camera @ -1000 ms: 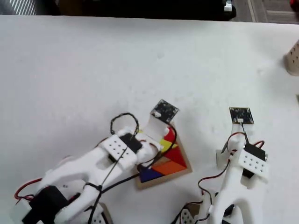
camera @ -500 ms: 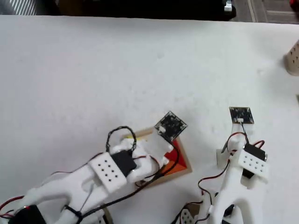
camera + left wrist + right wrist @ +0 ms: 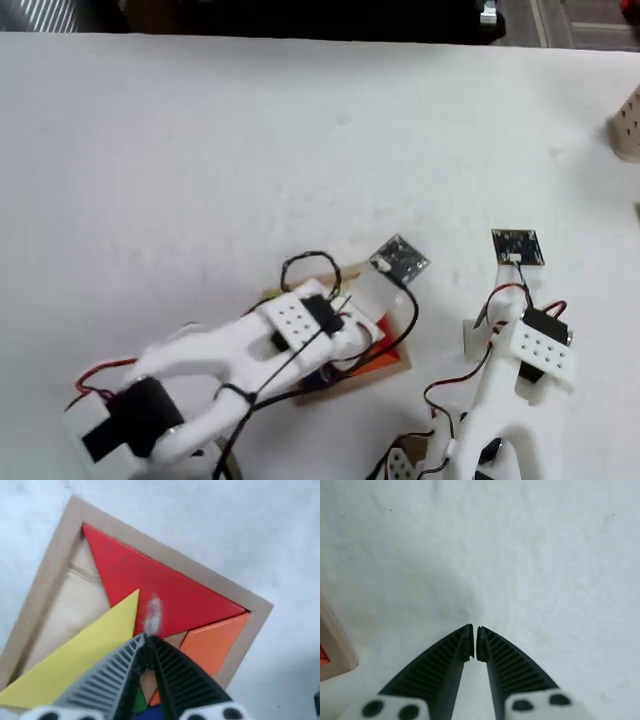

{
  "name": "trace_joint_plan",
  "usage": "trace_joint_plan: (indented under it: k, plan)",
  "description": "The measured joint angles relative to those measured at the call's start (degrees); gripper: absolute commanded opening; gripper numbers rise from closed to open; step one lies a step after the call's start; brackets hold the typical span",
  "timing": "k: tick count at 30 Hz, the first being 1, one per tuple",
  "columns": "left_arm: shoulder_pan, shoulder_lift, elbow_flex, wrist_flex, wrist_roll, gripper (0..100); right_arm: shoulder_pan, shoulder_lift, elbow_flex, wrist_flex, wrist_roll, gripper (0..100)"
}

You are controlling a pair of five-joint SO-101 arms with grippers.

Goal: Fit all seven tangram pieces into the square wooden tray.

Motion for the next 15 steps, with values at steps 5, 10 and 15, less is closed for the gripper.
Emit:
trace_joint_plan:
  k: [5,10,15]
  plan:
    - [-1.5,1.1,-0.9,-3.1,0.0,2,0.0,0.0,0.0,0.0,0.0,2.1]
    - [-3.4,1.5,-0.8,-6.2,0.0,2,0.0,0.0,0.0,0.0,0.0,2.1]
    - [-9.2,1.5,-0.8,-9.3,-0.2,2,0.0,0.0,0.0,0.0,0.0,2.2]
